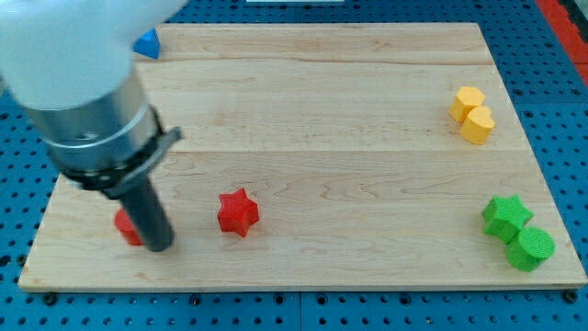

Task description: Push the red circle slightly left

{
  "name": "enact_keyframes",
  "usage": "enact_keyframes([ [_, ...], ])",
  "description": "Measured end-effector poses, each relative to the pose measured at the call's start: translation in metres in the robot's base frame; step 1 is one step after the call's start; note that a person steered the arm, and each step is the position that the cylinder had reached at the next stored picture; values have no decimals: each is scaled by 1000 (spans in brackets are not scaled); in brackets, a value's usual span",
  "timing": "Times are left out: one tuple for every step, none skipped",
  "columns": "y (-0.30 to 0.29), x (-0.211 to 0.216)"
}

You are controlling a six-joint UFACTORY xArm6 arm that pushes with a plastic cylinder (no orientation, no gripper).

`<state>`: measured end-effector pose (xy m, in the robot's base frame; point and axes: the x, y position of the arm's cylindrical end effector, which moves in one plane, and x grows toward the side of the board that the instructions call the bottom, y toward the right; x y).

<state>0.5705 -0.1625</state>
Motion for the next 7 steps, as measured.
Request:
enact_keyframes([
  [22, -6],
  [40, -29],
  [13, -32],
  [-15, -18],
  [-19, -12],
  [-38, -11],
  [-58, -9],
])
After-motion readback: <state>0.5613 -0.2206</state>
